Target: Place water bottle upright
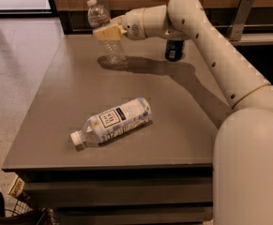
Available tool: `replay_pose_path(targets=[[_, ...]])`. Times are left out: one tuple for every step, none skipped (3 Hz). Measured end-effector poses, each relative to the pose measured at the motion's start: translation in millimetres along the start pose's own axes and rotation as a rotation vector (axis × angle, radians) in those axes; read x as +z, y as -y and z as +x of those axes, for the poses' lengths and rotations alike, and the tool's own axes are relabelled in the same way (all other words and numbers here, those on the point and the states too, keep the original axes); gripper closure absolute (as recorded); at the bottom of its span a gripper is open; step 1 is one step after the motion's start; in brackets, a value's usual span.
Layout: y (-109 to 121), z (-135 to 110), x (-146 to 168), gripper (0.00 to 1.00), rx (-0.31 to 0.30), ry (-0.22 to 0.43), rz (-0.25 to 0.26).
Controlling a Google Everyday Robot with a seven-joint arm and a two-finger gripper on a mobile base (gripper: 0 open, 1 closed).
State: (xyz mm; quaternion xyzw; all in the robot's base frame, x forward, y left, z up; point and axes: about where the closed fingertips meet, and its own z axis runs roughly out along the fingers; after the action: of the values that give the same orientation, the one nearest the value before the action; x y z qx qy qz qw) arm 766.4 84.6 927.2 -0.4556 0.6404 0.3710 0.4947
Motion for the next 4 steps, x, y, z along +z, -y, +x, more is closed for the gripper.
replay_pose_path(targets=[[-8.7, 10.5, -8.4, 1.00, 0.058, 0.052, 0.001], [-16.9, 13.3, -9.1, 1.00, 0.068, 0.117, 0.001], [-17.0, 13.3, -9.0, 1.00, 0.068, 0.118, 0.001], [-17.0, 15.0, -3.3, 1.00, 0.054, 0.143, -0.020]])
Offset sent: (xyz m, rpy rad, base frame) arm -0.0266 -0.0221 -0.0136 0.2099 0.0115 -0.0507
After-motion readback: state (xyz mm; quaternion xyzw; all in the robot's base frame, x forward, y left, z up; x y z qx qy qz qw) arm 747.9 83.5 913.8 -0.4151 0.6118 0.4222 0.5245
